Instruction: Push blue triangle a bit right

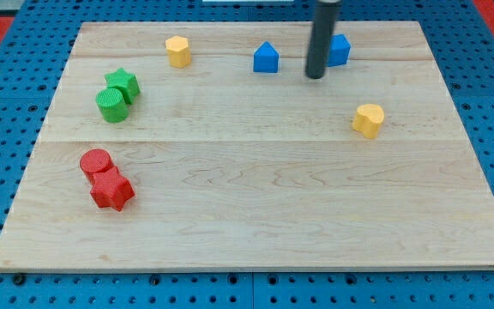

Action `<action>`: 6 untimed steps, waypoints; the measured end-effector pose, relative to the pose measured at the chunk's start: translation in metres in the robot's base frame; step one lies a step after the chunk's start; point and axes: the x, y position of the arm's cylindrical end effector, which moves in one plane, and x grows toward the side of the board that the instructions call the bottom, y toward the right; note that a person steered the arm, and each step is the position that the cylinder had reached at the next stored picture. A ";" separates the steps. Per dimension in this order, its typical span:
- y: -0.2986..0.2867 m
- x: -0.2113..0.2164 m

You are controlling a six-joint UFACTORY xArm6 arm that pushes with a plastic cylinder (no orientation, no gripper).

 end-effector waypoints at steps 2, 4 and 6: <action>-0.042 -0.031; -0.096 -0.044; -0.026 -0.078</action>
